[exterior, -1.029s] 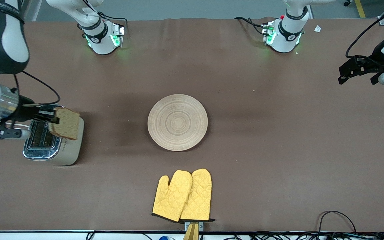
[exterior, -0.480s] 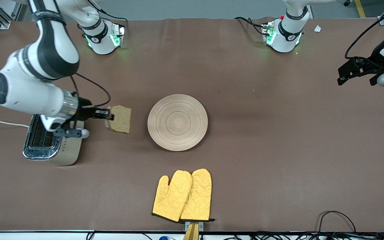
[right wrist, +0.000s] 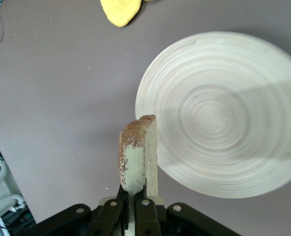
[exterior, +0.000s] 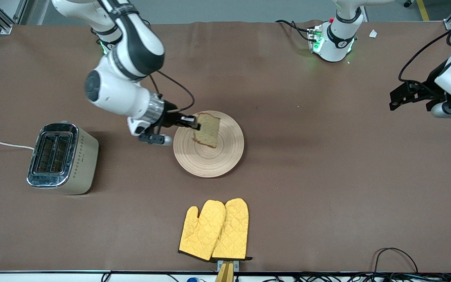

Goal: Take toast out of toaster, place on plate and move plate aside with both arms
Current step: 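Carry the bread to the wooden plate while the left gripper reaches in, then lower the bread onto the plate and open the right gripper, then withdraw the right gripper while the left gripper grasps the plate rim, then slide the plate with the left gripper away from the toaster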

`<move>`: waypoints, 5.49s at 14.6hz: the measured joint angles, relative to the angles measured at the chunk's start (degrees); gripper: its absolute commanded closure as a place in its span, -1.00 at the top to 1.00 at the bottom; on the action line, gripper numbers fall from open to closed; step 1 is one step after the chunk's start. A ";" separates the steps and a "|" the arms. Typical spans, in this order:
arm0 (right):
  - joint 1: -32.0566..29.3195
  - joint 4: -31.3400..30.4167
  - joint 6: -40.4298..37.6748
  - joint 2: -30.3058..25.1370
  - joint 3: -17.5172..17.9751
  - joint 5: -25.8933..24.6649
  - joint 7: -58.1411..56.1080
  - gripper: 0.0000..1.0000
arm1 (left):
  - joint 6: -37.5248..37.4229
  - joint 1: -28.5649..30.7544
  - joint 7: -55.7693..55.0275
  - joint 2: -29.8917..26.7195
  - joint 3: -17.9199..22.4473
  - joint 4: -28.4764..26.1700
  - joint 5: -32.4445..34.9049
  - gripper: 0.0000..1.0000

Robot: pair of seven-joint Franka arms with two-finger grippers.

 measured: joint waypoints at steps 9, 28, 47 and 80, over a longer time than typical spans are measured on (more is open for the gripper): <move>1.49 -4.94 8.92 7.29 -0.89 3.83 -12.76 -0.99 | 7.35 -0.46 0.16 11.09 -2.40 1.13 -4.41 1.00; -7.21 -11.09 4.55 3.95 -10.37 -6.76 -30.08 1.00 | 19.50 -0.21 19.92 30.42 -4.18 0.79 -37.94 0.84; -12.27 26.83 -47.88 -9.76 -27.16 -43.84 -31.36 1.00 | 22.07 -5.21 47.69 45.23 -6.49 -3.57 -61.72 0.18; -36.65 30.14 -52.21 -9.91 1.27 -48.02 -29.13 1.00 | 25.14 -1.56 44.99 40.16 -5.98 -4.74 -71.10 -0.99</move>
